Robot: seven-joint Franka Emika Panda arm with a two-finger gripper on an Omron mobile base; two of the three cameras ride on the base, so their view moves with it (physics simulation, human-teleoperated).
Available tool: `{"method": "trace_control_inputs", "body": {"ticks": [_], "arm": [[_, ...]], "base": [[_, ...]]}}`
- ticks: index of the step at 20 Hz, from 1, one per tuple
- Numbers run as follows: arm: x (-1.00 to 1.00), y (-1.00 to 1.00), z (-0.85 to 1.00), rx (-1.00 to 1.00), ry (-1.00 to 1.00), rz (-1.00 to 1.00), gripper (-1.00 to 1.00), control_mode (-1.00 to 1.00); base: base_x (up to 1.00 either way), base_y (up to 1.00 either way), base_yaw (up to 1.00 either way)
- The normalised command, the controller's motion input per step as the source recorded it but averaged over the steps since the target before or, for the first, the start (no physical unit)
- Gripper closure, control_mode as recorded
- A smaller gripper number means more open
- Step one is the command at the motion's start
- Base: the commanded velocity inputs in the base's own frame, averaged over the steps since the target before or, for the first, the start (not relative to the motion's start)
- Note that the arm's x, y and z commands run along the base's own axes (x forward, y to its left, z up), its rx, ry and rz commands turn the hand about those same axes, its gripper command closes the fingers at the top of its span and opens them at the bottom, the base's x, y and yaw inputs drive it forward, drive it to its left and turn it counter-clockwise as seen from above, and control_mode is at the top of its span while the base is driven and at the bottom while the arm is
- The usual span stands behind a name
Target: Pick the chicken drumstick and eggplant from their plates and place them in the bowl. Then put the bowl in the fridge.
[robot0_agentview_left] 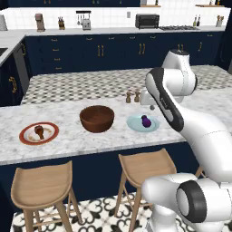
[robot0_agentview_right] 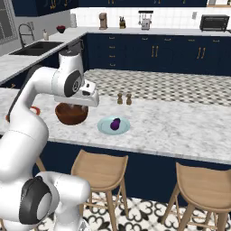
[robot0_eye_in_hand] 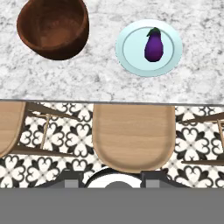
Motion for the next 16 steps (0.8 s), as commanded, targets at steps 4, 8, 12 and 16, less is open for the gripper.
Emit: {"method": "trace_control_inputs", "body": {"ticks": [4,8,12,16], "arm": [[0.0,0.0,0.0,0.0,0.0,0.0,-1.0,1.0],[0.0,0.0,0.0,0.0,0.0,0.0,-1.0,1.0],[0.0,0.0,0.0,0.0,0.0,0.0,-1.0,1.0],[0.0,0.0,0.0,0.0,0.0,0.0,-1.0,1.0]], "base": [[0.0,0.06,0.0],[0.0,0.46,0.0],[0.07,0.6,0.0],[0.18,0.52,-0.02]]}}
